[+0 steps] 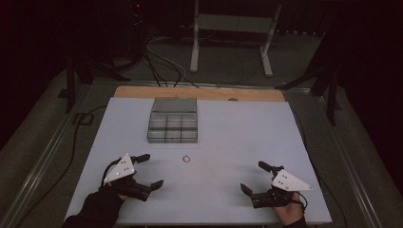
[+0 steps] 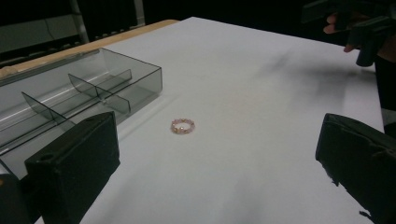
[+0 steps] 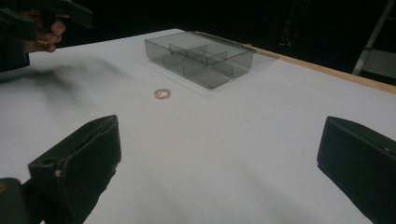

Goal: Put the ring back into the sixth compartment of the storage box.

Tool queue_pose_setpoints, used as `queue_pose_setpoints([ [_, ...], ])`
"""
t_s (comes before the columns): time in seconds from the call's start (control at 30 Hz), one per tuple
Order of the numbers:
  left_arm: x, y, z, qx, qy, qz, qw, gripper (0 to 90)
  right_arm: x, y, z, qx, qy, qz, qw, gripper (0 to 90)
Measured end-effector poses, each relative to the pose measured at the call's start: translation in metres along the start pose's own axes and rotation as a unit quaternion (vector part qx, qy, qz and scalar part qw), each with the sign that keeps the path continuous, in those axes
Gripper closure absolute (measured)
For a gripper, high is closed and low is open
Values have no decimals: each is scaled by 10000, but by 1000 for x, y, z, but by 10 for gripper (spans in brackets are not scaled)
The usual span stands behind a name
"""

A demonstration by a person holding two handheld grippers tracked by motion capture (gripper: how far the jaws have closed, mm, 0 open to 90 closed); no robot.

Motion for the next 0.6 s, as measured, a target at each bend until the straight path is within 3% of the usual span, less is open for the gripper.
queue_pose_setpoints([
  [0.2, 2, -8, 2, -81, -3, -55, 10000, 8, 0, -1, -1, 13, 14, -20, 10000, 0],
  [0.6, 9, -17, -2, -1, -52, -7, 10000, 8, 0, 0, 0, -1, 13, 2, 10000, 0],
])
Point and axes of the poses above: each handheld gripper's, and its own axes: y roughly backward along the jaws, x roughly out of its top, z roughly to its right, the point moved 9 cm from there along -y, roughly forward along the jaws, and after that the axes turned 11 degrees about x, right-handed, at the moved point
